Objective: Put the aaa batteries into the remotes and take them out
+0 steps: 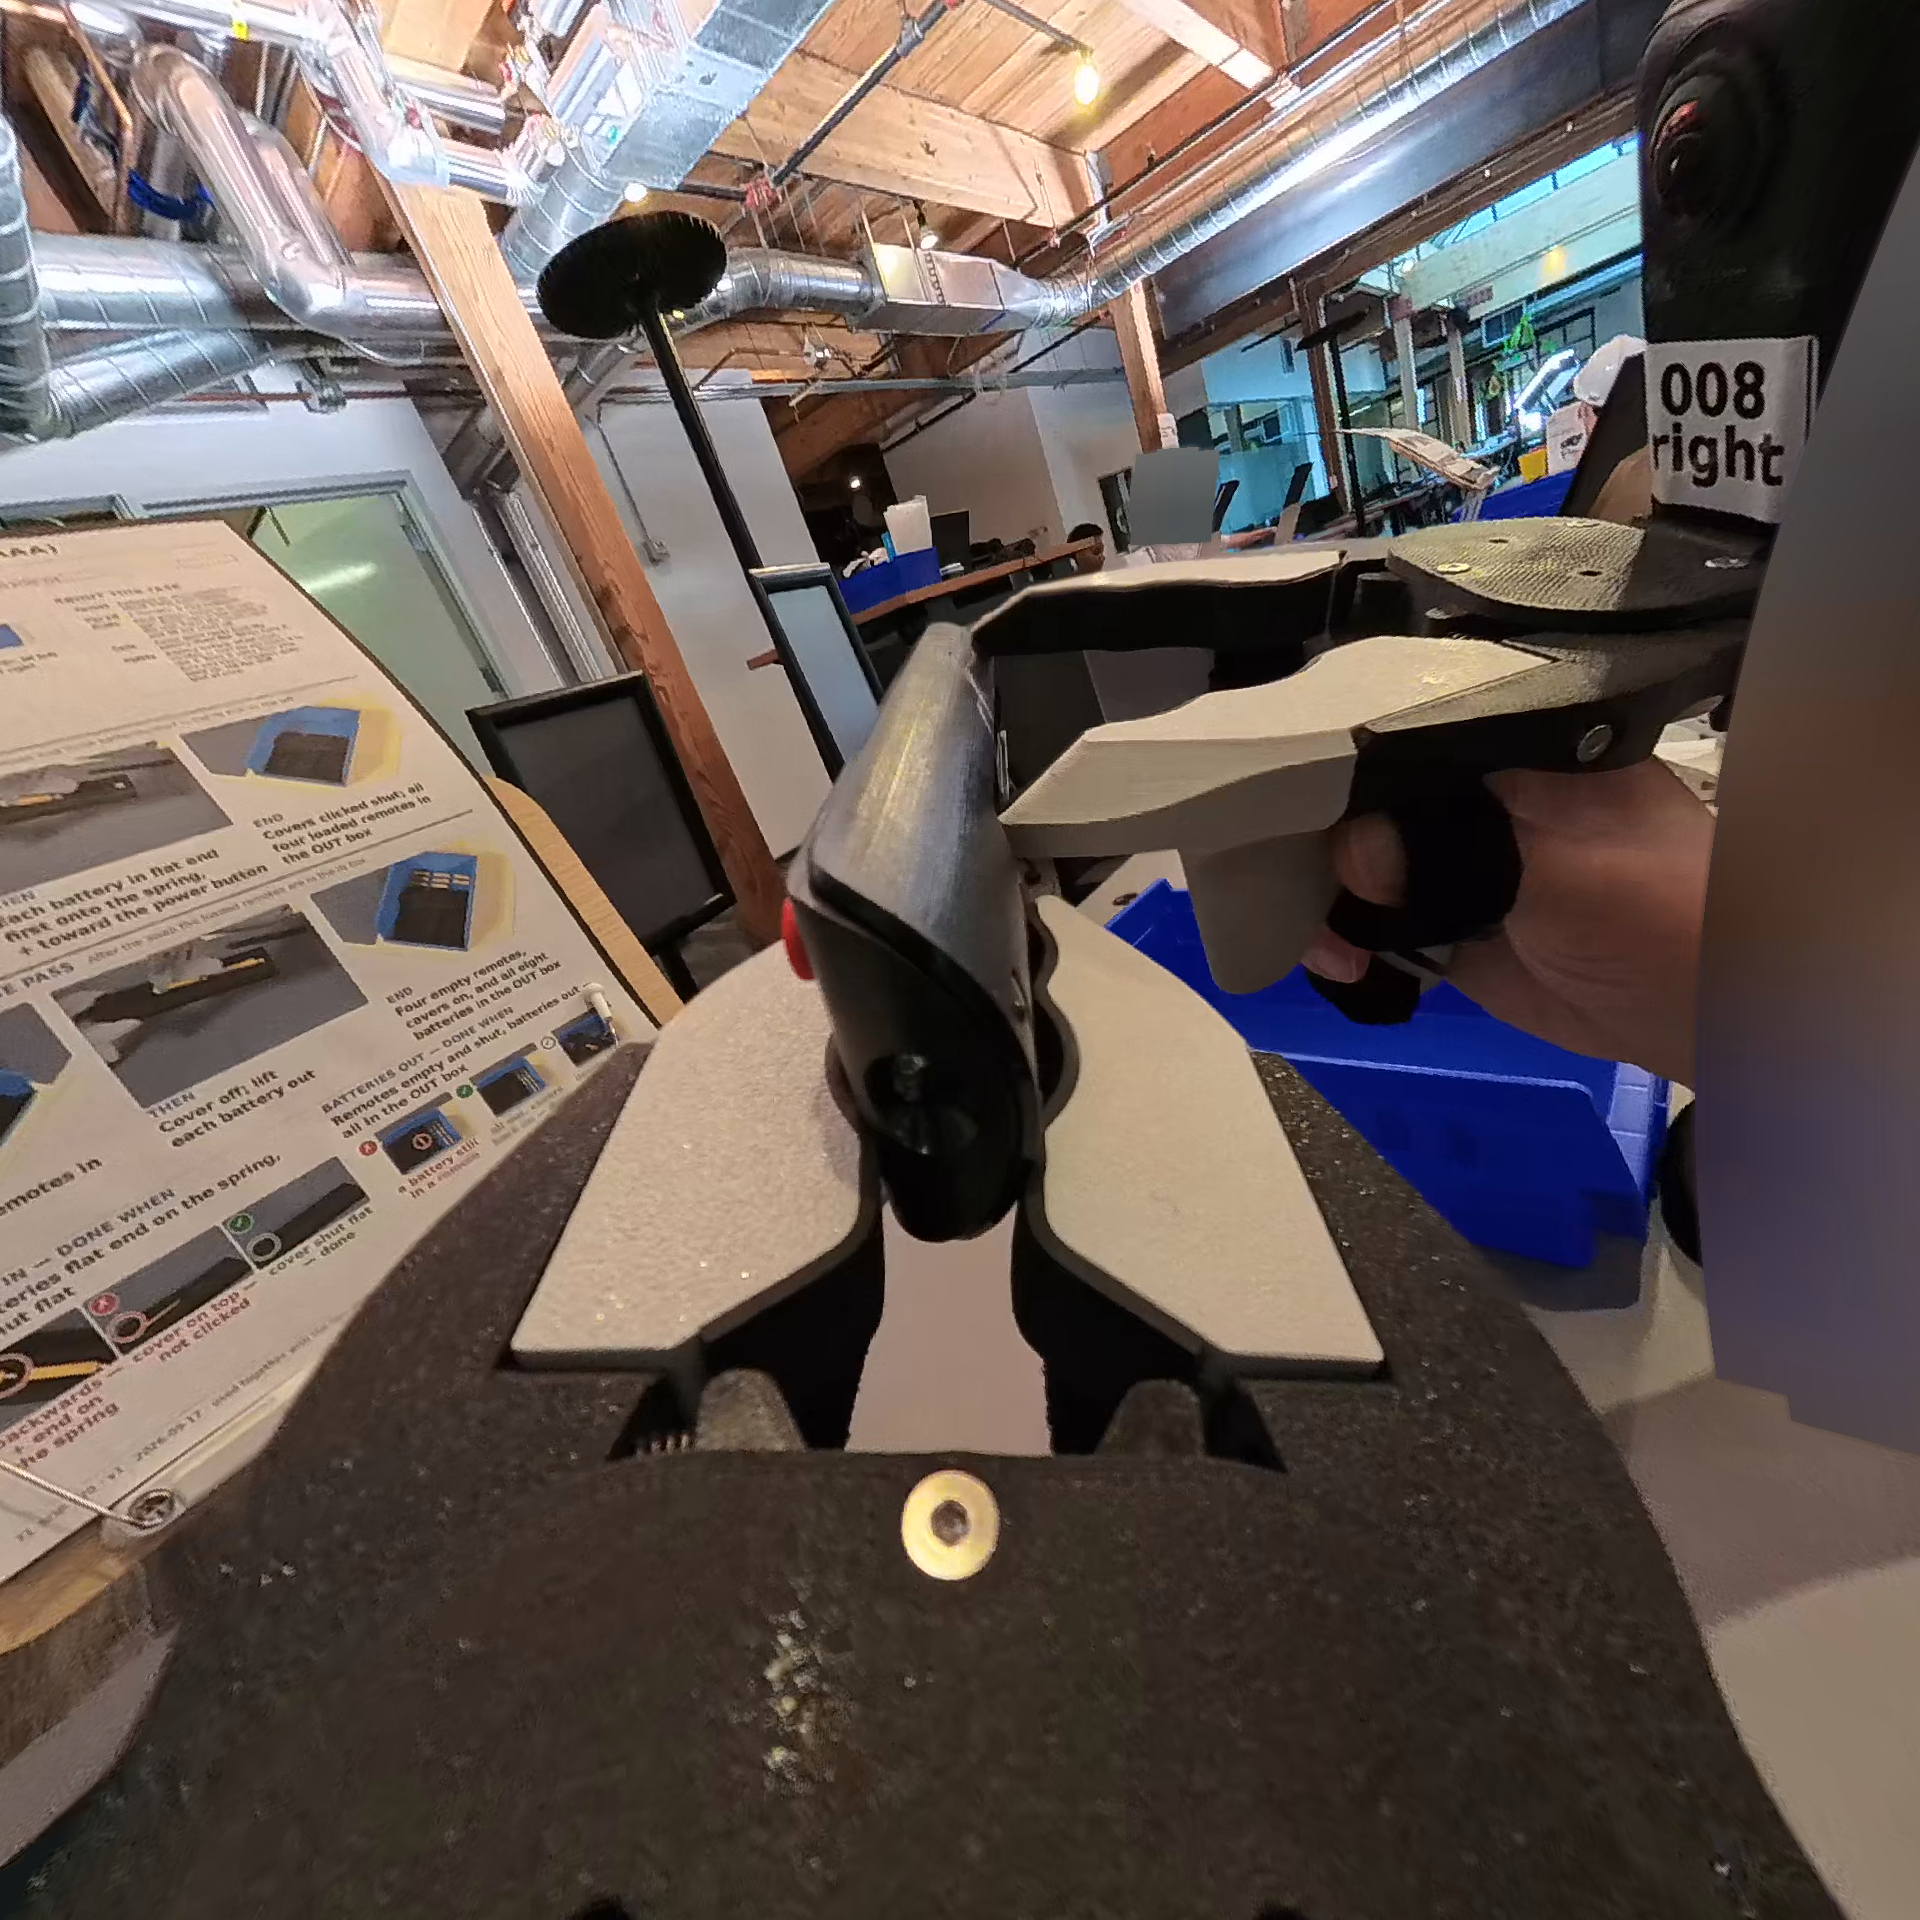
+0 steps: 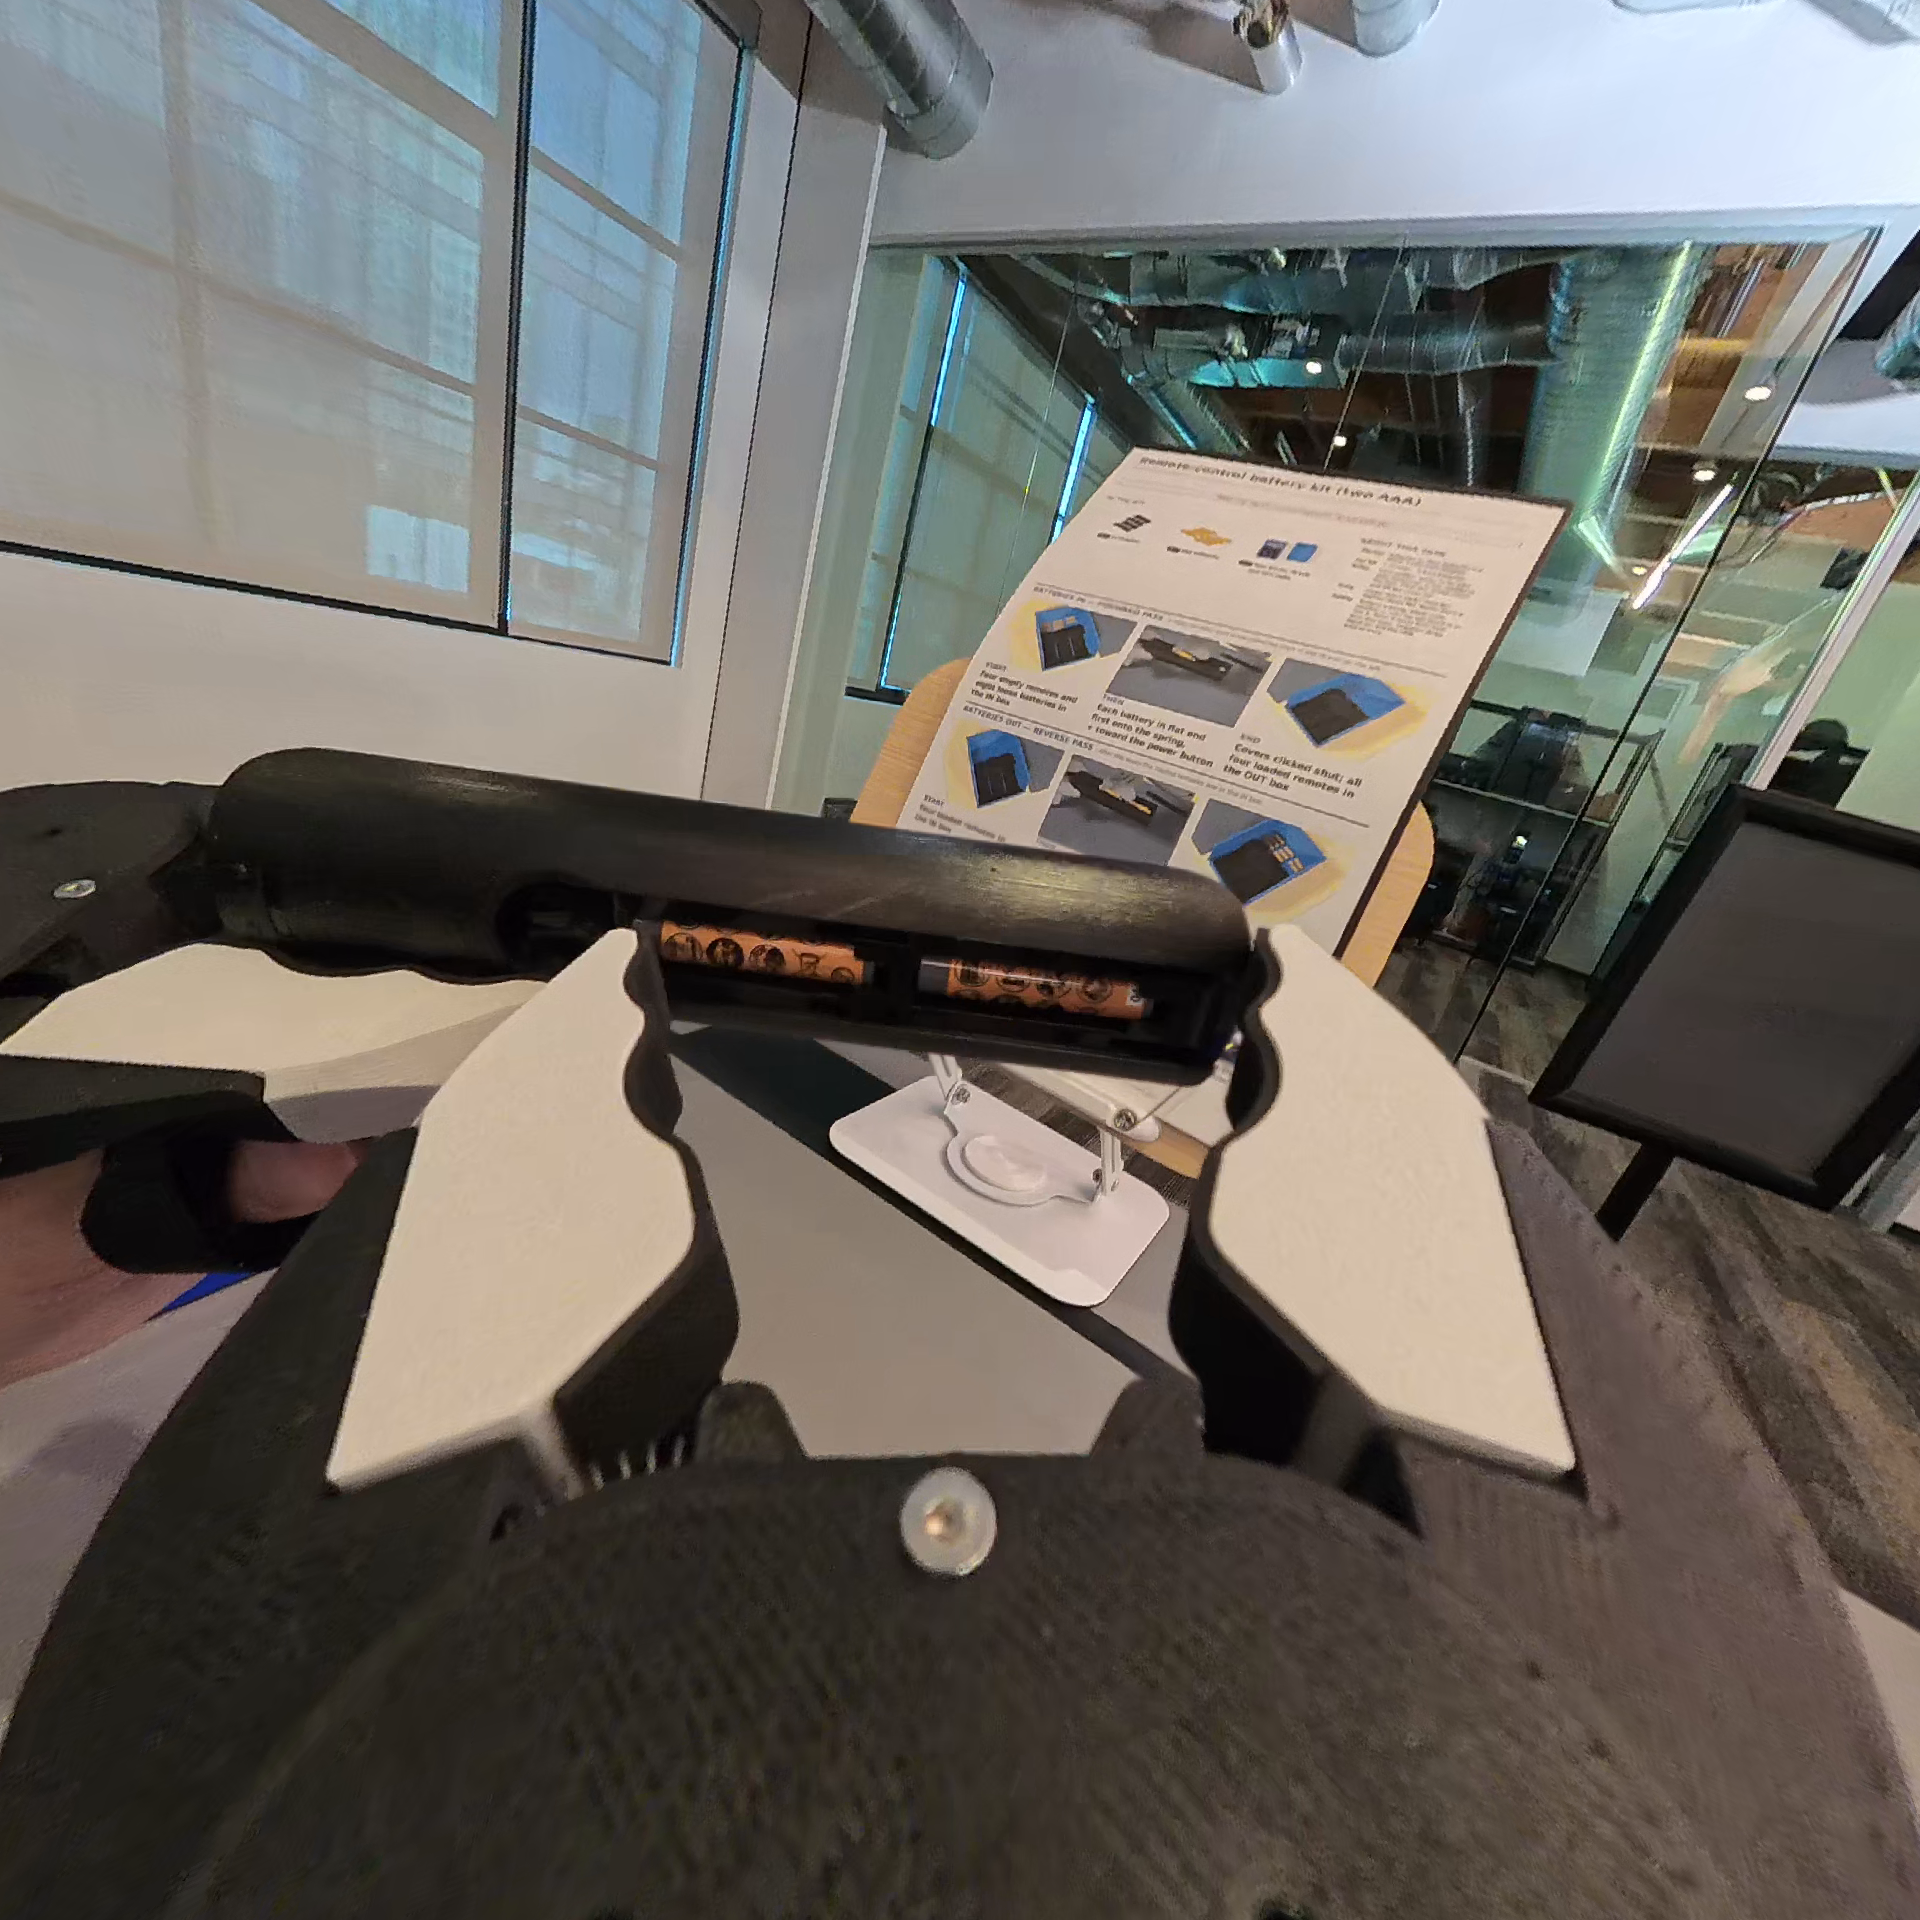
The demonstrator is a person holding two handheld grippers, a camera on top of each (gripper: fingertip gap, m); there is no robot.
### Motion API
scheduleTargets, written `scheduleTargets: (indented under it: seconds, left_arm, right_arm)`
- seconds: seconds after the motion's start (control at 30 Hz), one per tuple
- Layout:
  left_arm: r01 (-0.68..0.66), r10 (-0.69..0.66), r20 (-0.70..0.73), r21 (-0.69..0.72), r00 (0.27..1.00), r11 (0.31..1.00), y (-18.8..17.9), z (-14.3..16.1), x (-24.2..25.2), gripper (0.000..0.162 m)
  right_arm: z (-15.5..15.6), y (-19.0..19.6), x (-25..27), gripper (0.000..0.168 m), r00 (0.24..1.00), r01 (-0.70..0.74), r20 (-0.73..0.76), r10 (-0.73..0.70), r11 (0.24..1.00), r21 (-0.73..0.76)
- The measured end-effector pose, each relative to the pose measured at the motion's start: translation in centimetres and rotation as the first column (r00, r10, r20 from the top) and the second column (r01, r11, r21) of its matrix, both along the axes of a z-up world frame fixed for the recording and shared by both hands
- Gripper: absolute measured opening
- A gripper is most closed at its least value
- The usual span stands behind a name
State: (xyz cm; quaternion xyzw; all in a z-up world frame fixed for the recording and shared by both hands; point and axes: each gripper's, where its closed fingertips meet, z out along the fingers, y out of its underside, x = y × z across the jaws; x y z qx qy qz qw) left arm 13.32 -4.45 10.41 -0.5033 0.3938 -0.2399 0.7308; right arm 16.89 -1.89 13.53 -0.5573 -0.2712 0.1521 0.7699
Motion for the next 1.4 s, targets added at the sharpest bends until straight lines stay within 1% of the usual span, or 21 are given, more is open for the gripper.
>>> scheduleTargets:
  seconds: [0.17,0.63,0.77,0.93,1.07,1.2,1.33,1.4]
  left_arm:
    - [0.013,-0.013,0.009,0.037,1.0,0.999,-0.4,0.3,0.0,0.025]
    - [0.028,-0.03,0.024,0.096,0.999,0.995,-1.1,0.9,-0.1,0.025]
    - [0.036,-0.039,0.029,0.097,0.999,0.995,-1.2,1.0,-0.1,0.026]
    - [0.049,-0.053,0.039,0.096,0.998,0.994,-1.4,1.2,-0.2,0.025]
    - [0.085,-0.087,0.066,0.033,0.994,0.996,-1.2,1.0,-0.2,0.025]
    - [0.163,-0.148,0.138,-0.101,0.979,0.981,-1.0,1.0,-0.2,0.025]
    - [0.293,-0.232,0.234,-0.273,0.944,0.916,-0.9,1.0,-0.2,0.024]
    - [0.325,-0.236,0.285,-0.324,0.929,0.888,-0.7,0.9,-0.3,0.024]
  right_arm:
    - [0.5,-0.6,-0.1,0.106,1.0,0.005,0.007,-0.006,0.999,0.053]
    - [1.3,-1.4,-0.3,0.107,1.0,0.007,0.025,-0.01,0.994,0.11]
    - [1.2,-1.6,-0.5,0.112,0.999,0.011,0.043,-0.016,0.993,0.121]
    - [1.5,-1.9,-0.4,0.11,0.999,0.006,0.041,-0.012,0.991,0.135]
    - [1.5,-1.6,-0.2,0.106,0.999,0.023,0.038,-0.027,0.993,0.114]
    - [1.3,-1.3,0.0,0.103,0.995,0.049,0.086,-0.058,0.993,0.106]
    - [1.6,-1.3,0.8,0.086,0.975,0.072,0.2,-0.102,0.986,0.149]
    - [1.6,-1.4,0.9,0.086,0.96,0.062,0.261,-0.106,0.983,0.171]
